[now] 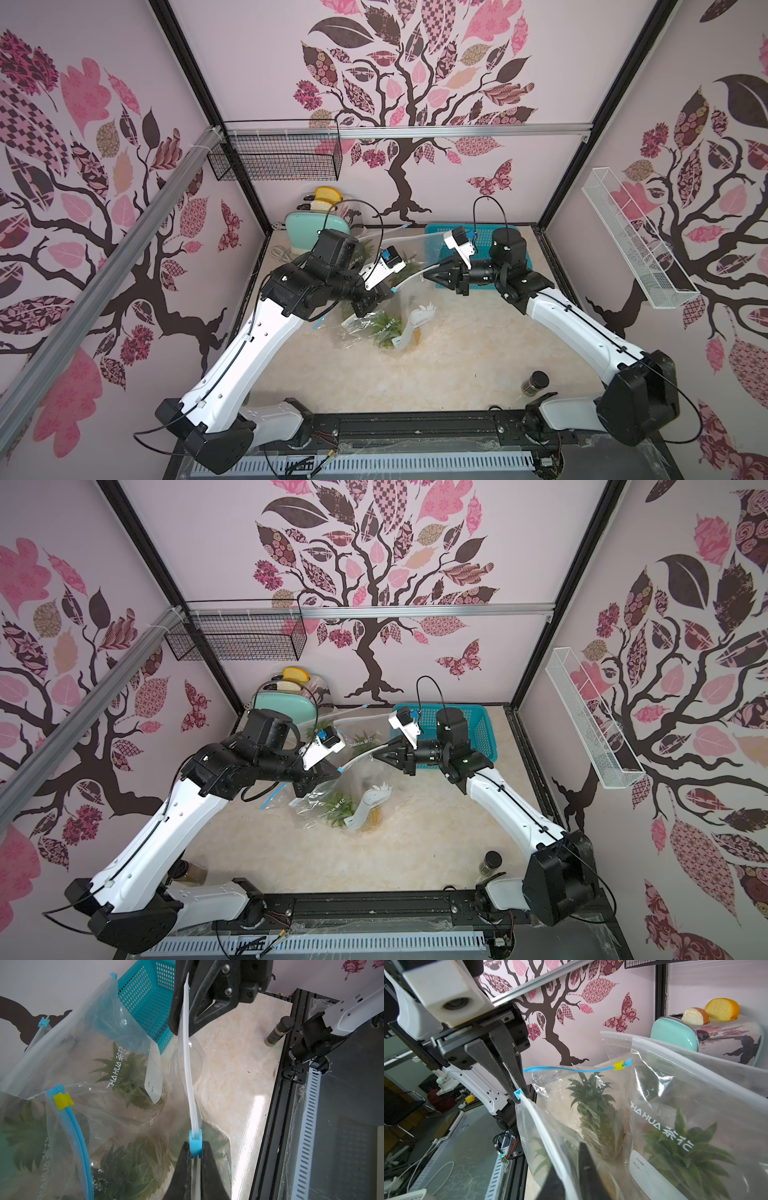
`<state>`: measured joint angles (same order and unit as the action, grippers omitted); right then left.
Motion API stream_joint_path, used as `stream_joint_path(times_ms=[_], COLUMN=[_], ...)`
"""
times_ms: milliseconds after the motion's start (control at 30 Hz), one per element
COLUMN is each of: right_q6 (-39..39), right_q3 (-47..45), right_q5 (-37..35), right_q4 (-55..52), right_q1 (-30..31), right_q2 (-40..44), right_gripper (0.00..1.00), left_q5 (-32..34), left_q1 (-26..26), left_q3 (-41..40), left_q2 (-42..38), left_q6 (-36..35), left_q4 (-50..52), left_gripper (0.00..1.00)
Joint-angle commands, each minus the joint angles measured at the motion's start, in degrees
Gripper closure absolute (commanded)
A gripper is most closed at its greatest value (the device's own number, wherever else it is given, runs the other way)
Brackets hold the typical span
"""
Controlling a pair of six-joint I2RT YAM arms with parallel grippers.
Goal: Open the zip-top bag and take out the pineapple
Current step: Unzip the zipper on the zipper food storage bag.
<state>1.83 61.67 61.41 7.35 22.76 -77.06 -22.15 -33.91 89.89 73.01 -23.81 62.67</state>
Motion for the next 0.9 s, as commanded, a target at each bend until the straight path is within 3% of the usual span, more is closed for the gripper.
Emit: stream_joint_path(times_ms=[0, 333, 867], right_q6=[5.98, 15.84, 13.34], right_q3=[-2.20, -7.67, -7.32], right_q5=[-3.60, -6.53, -7.82], right_q4=[9.21, 15.23, 12.78], right_q1=[-0.44, -11.65, -14.14], right_q2=[2.99, 7.02, 5.12], right_gripper=[1.00, 1.00, 1.00], left_q5=[0.39, 9.58, 16.12], left_q1=[-0.28, -0.25, -0.27], left_q3=[0.84, -0.82, -0.60], left_q2=[1.06, -2.68, -9.37], left_q6=[0.02, 1.19, 9.40], left_q4=[-1.19, 6.14, 16.57], left_gripper=[1.00, 1.00, 1.00])
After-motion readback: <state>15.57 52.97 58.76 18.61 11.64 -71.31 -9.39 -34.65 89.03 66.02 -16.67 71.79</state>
